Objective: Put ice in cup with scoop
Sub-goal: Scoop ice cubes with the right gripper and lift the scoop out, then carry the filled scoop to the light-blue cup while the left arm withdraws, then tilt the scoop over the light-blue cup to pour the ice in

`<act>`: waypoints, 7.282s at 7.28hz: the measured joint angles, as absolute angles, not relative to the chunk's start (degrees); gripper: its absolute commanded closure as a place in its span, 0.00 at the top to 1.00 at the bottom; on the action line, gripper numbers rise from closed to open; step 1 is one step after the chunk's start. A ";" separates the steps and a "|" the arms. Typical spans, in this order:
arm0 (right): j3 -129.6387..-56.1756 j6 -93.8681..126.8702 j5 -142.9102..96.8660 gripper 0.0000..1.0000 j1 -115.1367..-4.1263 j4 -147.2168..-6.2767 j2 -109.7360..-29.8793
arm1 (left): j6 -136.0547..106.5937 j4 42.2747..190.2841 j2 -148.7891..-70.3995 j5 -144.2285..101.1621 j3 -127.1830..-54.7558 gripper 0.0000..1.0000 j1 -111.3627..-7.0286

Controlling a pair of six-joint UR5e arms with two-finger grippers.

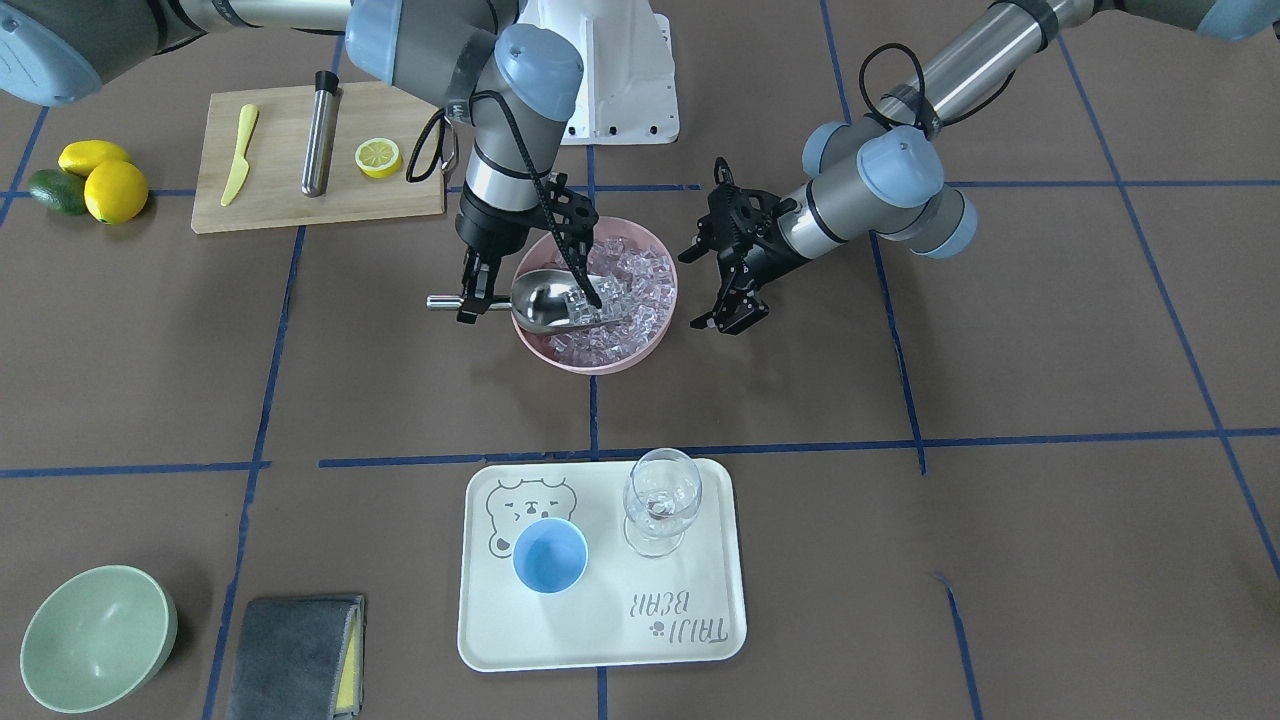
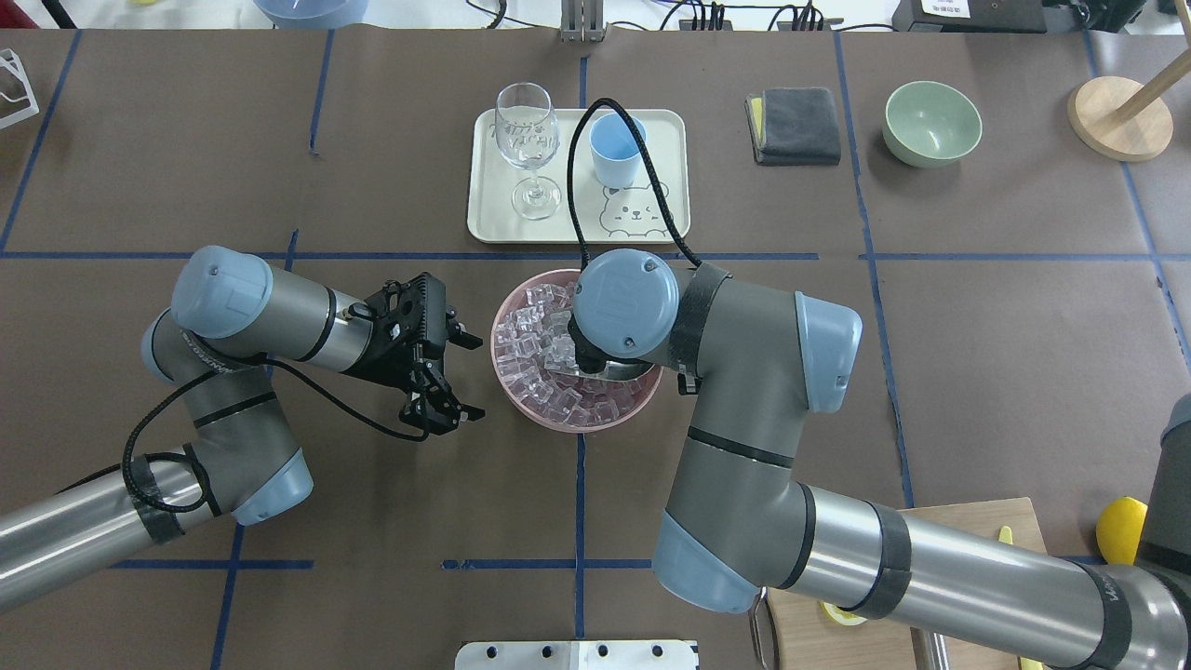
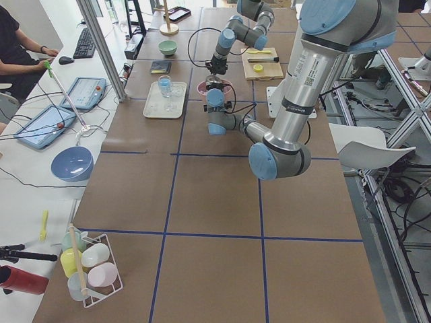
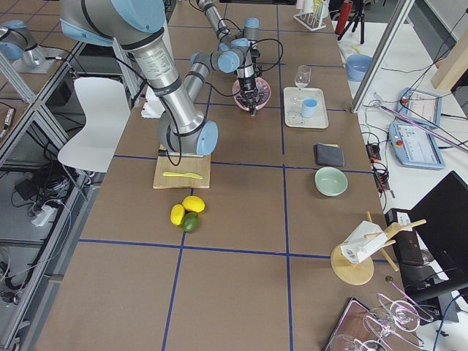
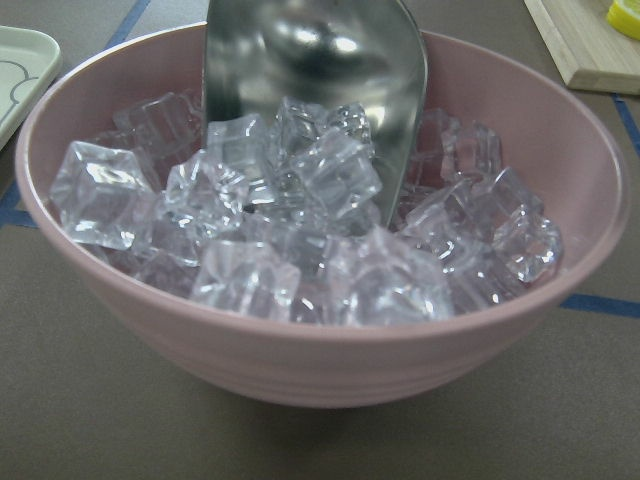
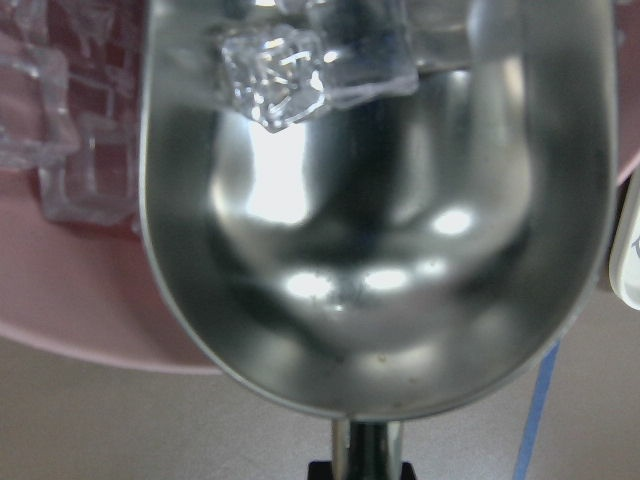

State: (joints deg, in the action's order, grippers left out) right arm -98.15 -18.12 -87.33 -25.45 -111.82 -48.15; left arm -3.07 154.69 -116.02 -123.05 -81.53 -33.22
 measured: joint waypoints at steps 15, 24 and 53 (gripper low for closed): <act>-109.97 -4.72 -109.06 0.00 -40.91 -106.16 -52.19 | -2.75 145.86 -107.69 -128.30 -87.82 1.00 -46.96; -96.80 9.59 -109.42 0.00 -44.44 -118.85 -41.86 | -1.32 105.87 -106.10 -133.76 -97.92 1.00 -72.90; -57.65 -13.26 -104.96 0.00 -46.98 -138.27 -19.15 | 7.82 93.87 -106.05 -136.75 -95.27 1.00 -77.58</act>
State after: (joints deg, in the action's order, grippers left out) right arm -57.65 -13.26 -104.96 -46.98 -138.27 -19.15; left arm 7.82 93.87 -106.05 -136.75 -95.27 -77.58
